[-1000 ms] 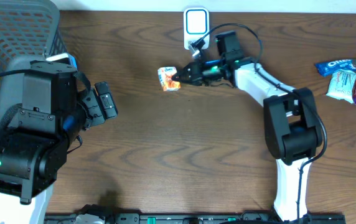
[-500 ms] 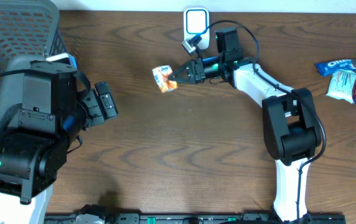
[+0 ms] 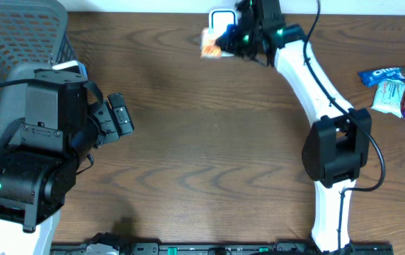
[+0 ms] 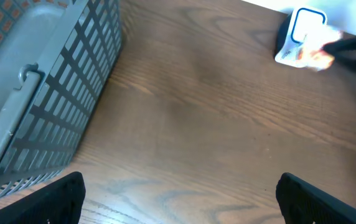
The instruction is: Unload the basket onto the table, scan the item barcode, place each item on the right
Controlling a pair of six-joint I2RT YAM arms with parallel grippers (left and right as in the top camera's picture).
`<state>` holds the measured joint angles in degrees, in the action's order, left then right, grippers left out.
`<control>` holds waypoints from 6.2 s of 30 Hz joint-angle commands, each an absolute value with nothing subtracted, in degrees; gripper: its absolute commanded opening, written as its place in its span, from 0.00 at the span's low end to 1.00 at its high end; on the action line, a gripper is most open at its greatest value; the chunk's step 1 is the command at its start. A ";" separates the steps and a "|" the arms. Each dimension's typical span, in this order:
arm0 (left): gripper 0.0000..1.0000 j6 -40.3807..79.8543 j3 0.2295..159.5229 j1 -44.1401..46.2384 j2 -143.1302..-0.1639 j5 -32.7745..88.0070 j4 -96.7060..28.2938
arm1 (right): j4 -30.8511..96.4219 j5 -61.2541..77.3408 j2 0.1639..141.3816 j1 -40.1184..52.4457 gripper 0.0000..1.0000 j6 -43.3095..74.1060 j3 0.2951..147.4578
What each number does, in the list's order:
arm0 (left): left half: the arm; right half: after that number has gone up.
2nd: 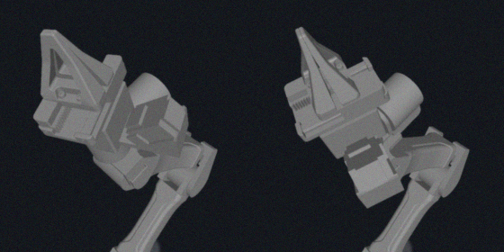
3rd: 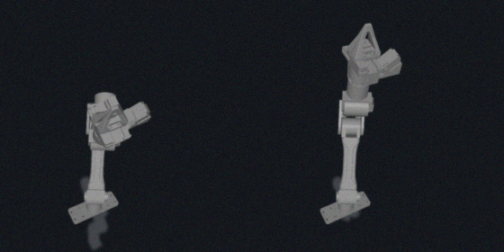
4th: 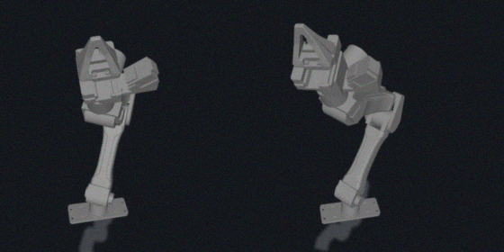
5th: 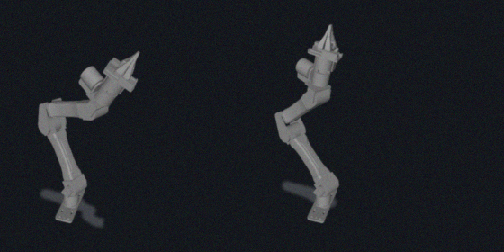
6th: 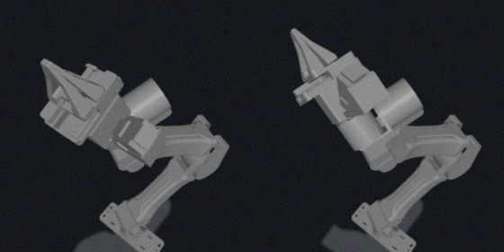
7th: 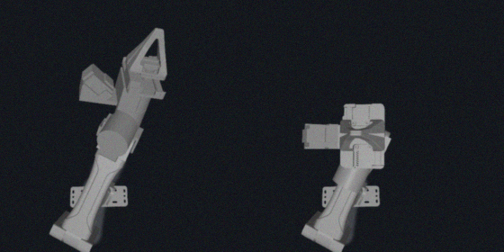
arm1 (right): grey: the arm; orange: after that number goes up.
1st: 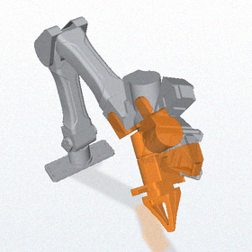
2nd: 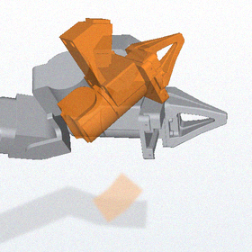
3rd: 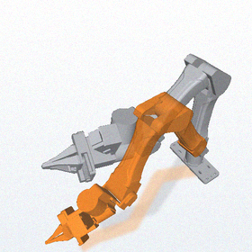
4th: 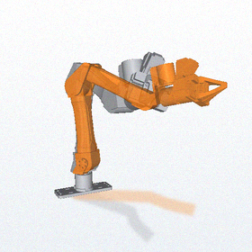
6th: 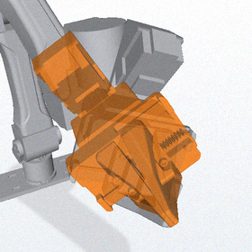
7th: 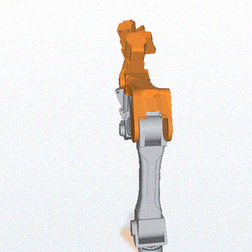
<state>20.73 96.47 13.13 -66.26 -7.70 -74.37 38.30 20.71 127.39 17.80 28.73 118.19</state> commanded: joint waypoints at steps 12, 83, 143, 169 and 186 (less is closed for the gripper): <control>0.98 19.99 96.62 12.82 -66.22 -8.38 -74.37 | 27.70 -24.53 133.93 22.98 0.01 -4.69 124.46; 0.98 20.01 96.62 12.82 -66.22 -8.38 -74.37 | 81.17 2.04 104.01 -8.32 0.99 11.46 131.17; 0.98 20.01 96.62 12.82 -66.22 -8.38 -74.37 | 52.42 9.10 28.84 8.67 0.99 -0.25 46.44; 0.98 19.99 96.62 12.82 -66.22 -8.38 -74.37 | 16.73 5.04 3.95 9.67 0.99 -2.87 12.25; 0.98 19.99 96.62 12.82 -66.22 -8.38 -74.37 | 2.02 5.78 0.27 4.51 0.99 -2.68 0.32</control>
<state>20.73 96.40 13.13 -66.26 -7.70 -74.37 2.22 6.17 0.78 5.32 -2.17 0.73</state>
